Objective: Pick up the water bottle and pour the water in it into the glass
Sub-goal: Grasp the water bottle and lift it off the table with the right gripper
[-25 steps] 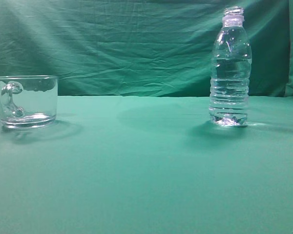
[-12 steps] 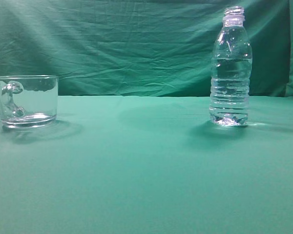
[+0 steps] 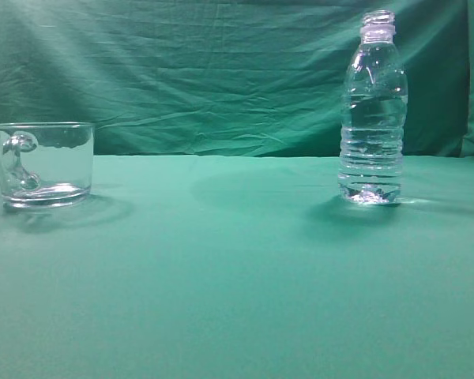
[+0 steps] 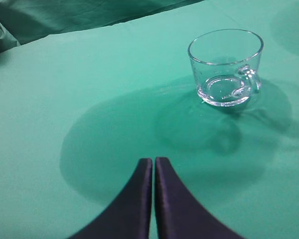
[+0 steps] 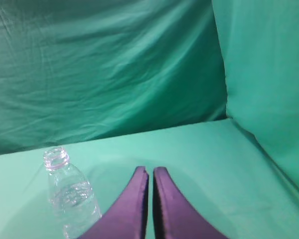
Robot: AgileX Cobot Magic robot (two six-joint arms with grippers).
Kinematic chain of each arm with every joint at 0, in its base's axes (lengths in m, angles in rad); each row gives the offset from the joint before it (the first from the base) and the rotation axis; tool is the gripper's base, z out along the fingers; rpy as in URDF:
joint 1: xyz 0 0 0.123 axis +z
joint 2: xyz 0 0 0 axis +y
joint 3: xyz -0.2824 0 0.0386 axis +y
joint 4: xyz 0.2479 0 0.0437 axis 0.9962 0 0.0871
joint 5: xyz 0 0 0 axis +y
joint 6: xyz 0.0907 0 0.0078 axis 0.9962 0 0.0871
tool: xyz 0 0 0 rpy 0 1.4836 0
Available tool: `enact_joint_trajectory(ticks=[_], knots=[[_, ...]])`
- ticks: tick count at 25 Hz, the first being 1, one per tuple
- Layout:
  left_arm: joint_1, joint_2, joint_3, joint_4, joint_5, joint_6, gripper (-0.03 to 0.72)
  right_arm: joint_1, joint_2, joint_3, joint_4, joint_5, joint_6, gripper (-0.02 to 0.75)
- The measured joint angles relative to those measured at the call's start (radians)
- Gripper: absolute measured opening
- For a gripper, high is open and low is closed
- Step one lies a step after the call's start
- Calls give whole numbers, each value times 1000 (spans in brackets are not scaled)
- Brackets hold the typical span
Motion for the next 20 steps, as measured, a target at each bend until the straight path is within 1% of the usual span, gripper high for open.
enact_joint_trajectory(ticks=[3, 5, 7, 11, 14, 18, 19, 20], knots=[[0, 0, 0, 0, 0, 0, 0, 13, 95, -9, 0, 0, 0, 0], [0, 0, 0, 0, 0, 0, 0, 53, 167, -11, 0, 0, -3, 0], [0, 0, 0, 0, 0, 0, 0, 114, 253, -13, 0, -27, -51, 0], [0, 0, 0, 0, 0, 0, 0, 225, 424, -13, -3, -189, -150, 0], [0, 0, 0, 0, 0, 0, 0, 288, 550, -13, -6, -330, -165, 0], [0, 0, 0, 0, 0, 0, 0, 348, 741, -15, -17, -500, -168, 0], [0, 0, 0, 0, 0, 0, 0, 357, 783, -15, -29, -540, -168, 48], [0, 0, 0, 0, 0, 0, 0, 367, 832, -18, -48, -574, -168, 48]])
